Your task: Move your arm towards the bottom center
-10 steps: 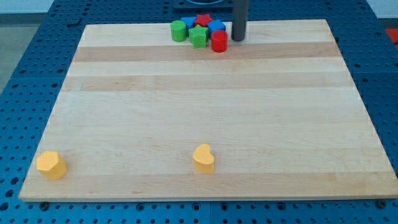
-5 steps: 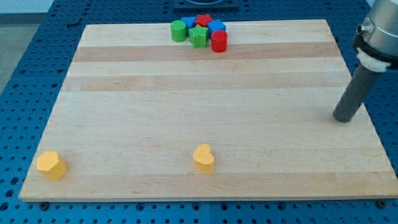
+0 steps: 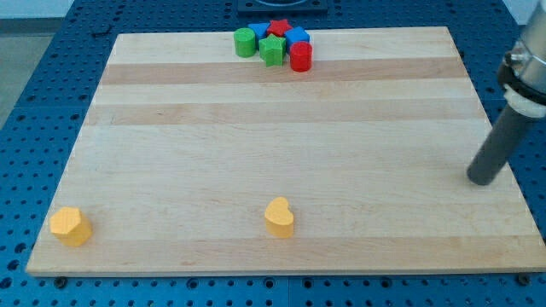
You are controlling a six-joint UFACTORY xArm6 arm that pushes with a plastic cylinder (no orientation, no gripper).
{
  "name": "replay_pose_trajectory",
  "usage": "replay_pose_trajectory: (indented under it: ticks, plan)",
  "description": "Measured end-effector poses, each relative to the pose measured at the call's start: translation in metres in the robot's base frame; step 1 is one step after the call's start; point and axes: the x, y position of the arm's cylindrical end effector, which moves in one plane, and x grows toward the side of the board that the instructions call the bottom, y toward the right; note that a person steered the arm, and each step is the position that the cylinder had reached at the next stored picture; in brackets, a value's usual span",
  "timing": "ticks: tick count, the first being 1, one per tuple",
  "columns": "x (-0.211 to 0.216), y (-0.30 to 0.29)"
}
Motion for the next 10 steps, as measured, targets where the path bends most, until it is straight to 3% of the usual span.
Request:
replay_pose_trajectory:
  ticks: [3,6,9,10]
  plan:
    - [0.104,0.055]
    - [0.104,-0.042]
    - [0.104,-0.076]
    - [0.1,-0.124]
